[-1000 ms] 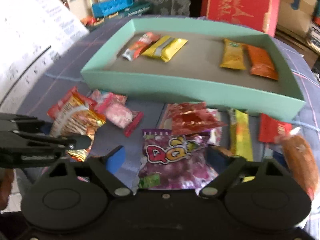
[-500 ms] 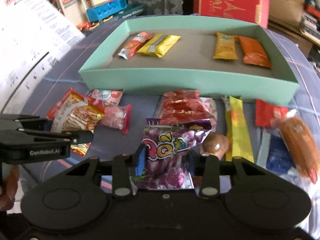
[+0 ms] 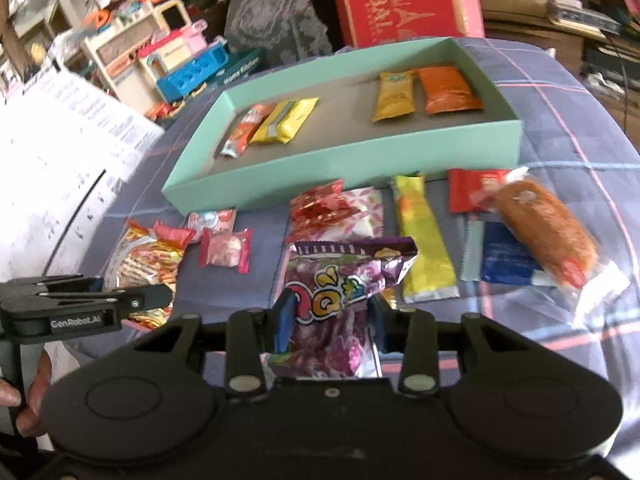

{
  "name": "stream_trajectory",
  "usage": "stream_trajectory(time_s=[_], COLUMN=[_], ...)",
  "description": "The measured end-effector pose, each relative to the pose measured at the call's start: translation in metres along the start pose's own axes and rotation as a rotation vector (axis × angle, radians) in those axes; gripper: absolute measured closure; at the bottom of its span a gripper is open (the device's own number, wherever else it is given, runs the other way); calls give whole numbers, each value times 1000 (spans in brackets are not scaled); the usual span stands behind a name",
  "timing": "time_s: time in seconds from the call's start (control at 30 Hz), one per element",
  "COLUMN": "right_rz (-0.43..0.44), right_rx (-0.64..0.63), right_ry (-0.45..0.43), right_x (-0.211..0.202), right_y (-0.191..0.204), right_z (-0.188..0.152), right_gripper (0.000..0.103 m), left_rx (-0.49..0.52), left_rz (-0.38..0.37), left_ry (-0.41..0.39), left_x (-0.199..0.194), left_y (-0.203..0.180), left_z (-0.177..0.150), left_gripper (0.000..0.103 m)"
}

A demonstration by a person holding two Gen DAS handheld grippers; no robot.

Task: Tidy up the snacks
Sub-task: 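Lift both held bags and carry them toward the teal box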

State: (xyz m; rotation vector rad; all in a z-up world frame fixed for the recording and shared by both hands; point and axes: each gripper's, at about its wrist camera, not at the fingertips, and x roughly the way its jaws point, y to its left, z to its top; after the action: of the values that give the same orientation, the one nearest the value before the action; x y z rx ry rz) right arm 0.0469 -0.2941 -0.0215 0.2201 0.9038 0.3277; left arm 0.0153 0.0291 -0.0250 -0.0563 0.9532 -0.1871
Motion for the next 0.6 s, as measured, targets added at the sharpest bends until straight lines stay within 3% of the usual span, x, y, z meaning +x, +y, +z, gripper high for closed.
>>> stream_trajectory(time_s=[0.13,0.2,0.37,0.6], right_rz=[2,1,-14,-36], right_rx=[56,76,77,31], right_ry=[-40,-66,-127,-42], right_x=[-16,-23,-31,-8], right_y=[-16,-21,-31,-33], right_z=[-1,1,23,22], right_gripper=[66,71,75,71], left_rx=[-28,-28,-18,-20], left_rz=[-29,-36,-19,-28], left_ry=[-18,-27,-42,-23], left_x=[-13,-18,-15,-9], left_y=[0,-2,-7,-8], left_z=[7,12,32,35], left_gripper=[59,59,59,59])
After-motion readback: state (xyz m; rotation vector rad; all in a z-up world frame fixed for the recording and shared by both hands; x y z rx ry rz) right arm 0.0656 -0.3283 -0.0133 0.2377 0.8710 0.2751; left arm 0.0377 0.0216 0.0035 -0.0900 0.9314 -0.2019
